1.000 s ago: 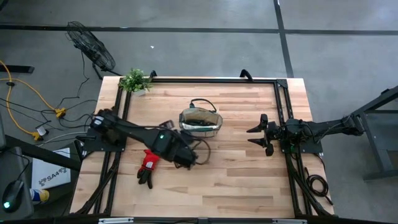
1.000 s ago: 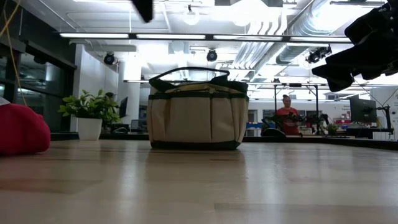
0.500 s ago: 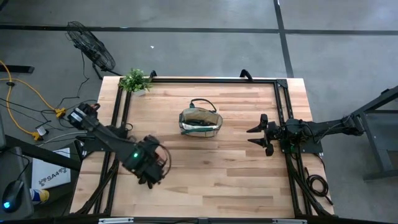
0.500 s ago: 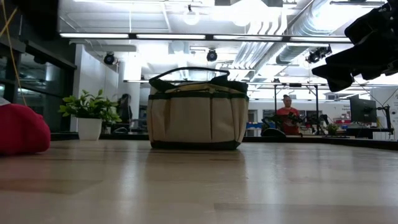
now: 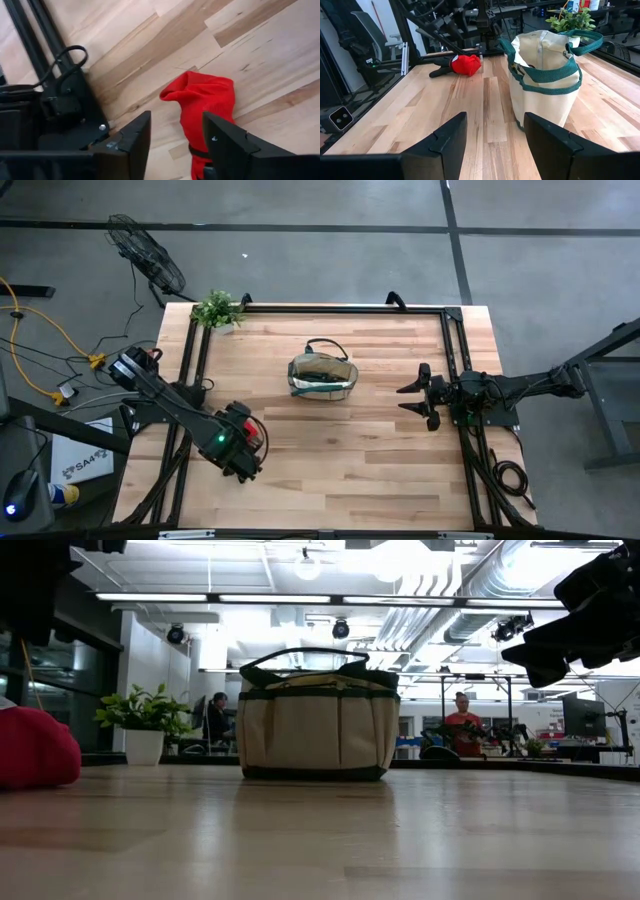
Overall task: Pick & Place Garden tools in Gardening bag
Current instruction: Put the red gloves into the gardening bag
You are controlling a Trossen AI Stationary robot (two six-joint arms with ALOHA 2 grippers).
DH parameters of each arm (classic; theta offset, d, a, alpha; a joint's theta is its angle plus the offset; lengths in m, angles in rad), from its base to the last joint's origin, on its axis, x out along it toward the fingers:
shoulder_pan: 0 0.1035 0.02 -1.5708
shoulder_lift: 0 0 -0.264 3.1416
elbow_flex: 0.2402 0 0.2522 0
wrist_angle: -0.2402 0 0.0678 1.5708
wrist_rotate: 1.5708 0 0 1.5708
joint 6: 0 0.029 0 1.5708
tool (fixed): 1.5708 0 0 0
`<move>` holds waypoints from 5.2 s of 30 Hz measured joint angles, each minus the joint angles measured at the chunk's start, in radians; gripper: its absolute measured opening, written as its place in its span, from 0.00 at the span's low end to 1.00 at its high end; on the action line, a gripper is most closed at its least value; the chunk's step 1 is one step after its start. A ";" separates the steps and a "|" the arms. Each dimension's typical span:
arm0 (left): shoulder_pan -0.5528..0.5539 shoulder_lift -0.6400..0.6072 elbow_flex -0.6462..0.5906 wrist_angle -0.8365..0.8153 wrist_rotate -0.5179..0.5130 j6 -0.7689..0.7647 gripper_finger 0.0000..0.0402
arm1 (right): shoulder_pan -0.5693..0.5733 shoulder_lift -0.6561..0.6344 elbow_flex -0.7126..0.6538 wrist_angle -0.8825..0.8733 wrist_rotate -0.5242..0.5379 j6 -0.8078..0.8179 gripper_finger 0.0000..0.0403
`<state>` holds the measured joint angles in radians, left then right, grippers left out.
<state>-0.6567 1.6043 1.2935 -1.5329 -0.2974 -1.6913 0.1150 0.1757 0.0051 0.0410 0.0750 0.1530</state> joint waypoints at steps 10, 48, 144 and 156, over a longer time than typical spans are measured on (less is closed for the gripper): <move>0.002 0.000 -0.061 0.074 0.046 -0.076 0.63 | 0.000 0.000 0.000 0.000 0.000 0.000 0.47; 0.003 -0.031 -0.375 0.664 0.183 -0.015 0.31 | 0.000 0.000 0.000 0.000 0.000 0.000 0.47; 0.607 0.224 0.351 0.618 -0.229 2.004 0.07 | 0.000 0.026 0.000 0.000 0.000 0.000 0.47; 0.638 0.259 0.351 0.586 -0.089 2.015 0.07 | 0.000 0.029 0.000 0.000 0.000 0.000 0.47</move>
<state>-0.0186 1.8631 1.6441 -0.9465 -0.3864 0.3234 0.1150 0.2050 0.0051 0.0410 0.0750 0.1528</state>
